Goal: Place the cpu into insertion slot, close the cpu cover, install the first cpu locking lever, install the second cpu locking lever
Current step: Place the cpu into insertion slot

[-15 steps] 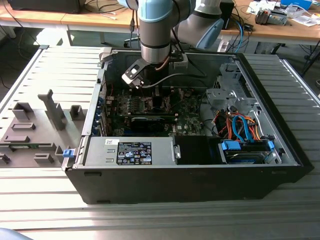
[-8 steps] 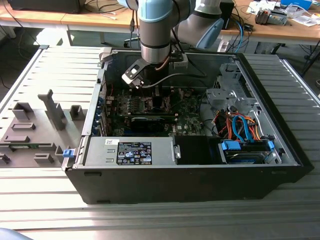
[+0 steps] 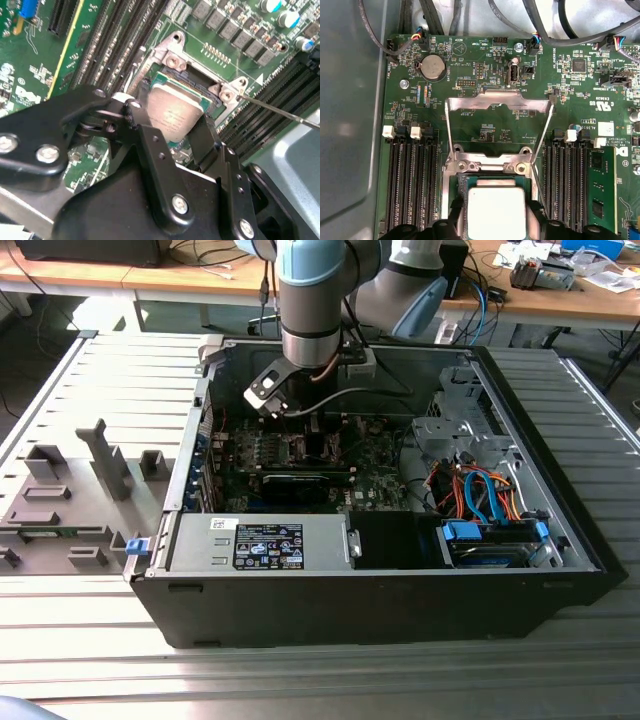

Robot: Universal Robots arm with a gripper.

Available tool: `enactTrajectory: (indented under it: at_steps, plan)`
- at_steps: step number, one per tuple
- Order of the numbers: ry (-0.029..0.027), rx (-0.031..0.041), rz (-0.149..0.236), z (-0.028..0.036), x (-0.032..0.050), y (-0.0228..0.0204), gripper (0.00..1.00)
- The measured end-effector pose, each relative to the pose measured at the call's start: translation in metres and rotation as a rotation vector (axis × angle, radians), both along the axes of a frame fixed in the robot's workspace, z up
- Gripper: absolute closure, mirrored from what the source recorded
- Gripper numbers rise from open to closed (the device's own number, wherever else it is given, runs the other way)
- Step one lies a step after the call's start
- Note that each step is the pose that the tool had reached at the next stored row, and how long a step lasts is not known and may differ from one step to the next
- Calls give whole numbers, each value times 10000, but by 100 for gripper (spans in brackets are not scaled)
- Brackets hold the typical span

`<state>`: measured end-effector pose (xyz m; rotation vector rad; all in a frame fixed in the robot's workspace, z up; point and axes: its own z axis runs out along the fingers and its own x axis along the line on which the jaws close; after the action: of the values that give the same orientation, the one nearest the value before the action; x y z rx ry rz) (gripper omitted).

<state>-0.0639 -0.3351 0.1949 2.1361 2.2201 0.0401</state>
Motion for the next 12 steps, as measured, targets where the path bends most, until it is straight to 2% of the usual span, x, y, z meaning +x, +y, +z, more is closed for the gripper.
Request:
enactTrajectory:
  at_steps: [1, 12]
  plan:
    - [-1, 1, 0, 0, 0, 0, 39]
    - [0, 1, -103, -1, 0, 3, 39]
